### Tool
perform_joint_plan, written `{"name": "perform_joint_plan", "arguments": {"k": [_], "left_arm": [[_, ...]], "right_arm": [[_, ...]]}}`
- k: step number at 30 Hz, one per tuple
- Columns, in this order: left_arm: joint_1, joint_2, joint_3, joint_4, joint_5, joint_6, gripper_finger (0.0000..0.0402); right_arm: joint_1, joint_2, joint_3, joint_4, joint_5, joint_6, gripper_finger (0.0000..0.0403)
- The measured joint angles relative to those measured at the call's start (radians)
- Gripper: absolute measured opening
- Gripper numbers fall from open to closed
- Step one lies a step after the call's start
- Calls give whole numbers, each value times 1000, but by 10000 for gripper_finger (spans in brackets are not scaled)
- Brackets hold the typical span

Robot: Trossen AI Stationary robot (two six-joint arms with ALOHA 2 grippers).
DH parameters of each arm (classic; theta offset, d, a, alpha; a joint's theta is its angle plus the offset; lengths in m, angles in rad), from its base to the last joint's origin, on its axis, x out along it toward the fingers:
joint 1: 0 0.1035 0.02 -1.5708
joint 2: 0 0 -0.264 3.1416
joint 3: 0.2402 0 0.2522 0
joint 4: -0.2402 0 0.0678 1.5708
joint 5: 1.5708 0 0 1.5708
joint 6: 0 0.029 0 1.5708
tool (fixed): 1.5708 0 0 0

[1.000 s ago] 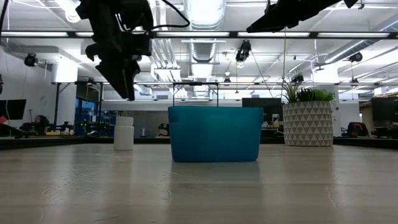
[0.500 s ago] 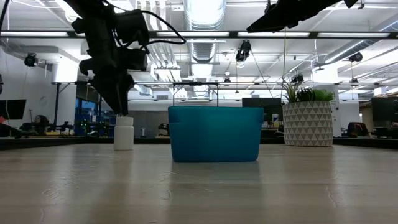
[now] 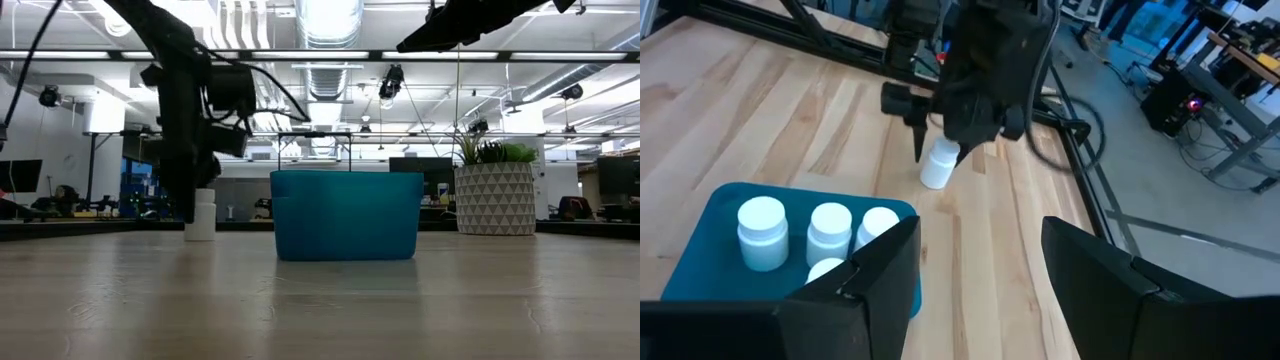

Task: Pick and place pill bottles into a basket
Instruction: Put the white pill bottle into the blue bin

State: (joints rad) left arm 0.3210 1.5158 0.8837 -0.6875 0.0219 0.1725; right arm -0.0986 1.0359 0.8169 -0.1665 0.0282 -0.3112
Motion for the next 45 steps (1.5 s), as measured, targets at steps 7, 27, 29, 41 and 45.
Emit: {"name": "perform_joint_plan", "arguments": {"k": [7,27,29,41,45], "left_arm": [[0,51,24,3,3,12,237],[0,37,68,-64,2,-4,237],[0,35,67,-62,2,-5,237],[0,32,86,-63,-1,-1,185],[0,30,85,-62,-1,-1,154]], "right_arm": [[-1,0,0,0,0,-2,203],[0,0,0,0,0,-2,203],[0,0,0,0,0,-2,203],[0,0,0,0,0,1,203],[0,0,0,0,0,1,203]]}}
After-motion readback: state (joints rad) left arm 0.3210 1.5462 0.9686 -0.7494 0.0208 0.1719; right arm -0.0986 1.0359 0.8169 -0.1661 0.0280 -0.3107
